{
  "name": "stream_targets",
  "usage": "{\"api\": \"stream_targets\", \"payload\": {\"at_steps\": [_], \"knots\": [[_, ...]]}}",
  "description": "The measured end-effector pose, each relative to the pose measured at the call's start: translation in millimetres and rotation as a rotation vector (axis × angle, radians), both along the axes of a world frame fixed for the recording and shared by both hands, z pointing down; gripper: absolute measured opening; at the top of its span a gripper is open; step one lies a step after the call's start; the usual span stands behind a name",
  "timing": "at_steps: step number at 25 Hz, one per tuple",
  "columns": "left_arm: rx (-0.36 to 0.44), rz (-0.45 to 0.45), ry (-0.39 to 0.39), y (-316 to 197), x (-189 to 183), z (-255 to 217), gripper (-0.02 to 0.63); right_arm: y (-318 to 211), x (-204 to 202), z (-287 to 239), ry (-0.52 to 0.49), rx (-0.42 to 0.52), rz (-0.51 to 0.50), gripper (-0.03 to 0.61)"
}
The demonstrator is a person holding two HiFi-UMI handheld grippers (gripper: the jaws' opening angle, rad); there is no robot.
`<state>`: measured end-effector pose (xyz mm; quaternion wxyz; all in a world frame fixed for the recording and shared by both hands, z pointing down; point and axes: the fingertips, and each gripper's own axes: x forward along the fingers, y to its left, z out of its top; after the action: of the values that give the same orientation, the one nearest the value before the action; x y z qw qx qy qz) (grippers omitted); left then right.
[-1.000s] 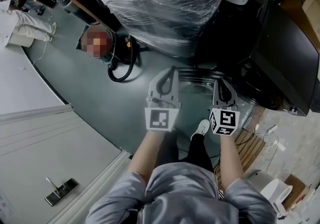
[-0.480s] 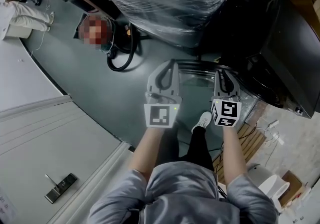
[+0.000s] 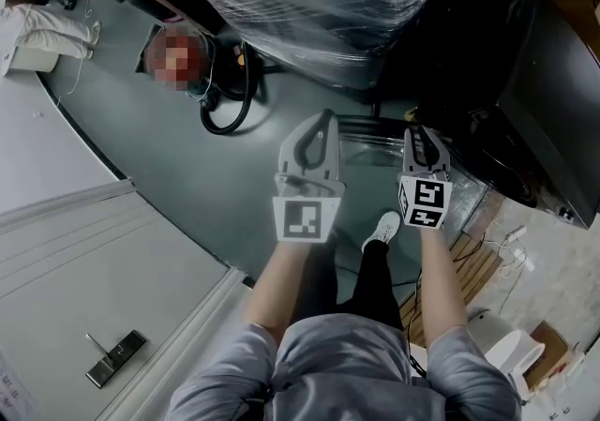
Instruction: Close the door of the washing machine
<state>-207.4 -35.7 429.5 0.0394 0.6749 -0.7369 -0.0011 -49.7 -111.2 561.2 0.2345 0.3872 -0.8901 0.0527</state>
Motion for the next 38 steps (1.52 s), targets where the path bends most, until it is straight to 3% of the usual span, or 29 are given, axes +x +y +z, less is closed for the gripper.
{"api": "stream_targets", "payload": {"at_steps": [17, 21, 38], "knots": [[-0.034, -0.018, 0.013, 4.8, -8.6, 21.3, -0.002, -12.6, -33.1, 87.3, 0.12, -0.17, -0.149, 0.118], [-0.042, -0.032, 0.025, 7.3, -11.1, 23.5, -0.002, -12.0, -29.9, 106.6, 0.13, -0.239, -0.133, 0.122], [-0.029, -0.013, 0.015, 6.1, 5.8, 19.5, -0.002, 1.4, -23.8, 109.2, 0.154, -0.282, -0.122, 0.126]]}}
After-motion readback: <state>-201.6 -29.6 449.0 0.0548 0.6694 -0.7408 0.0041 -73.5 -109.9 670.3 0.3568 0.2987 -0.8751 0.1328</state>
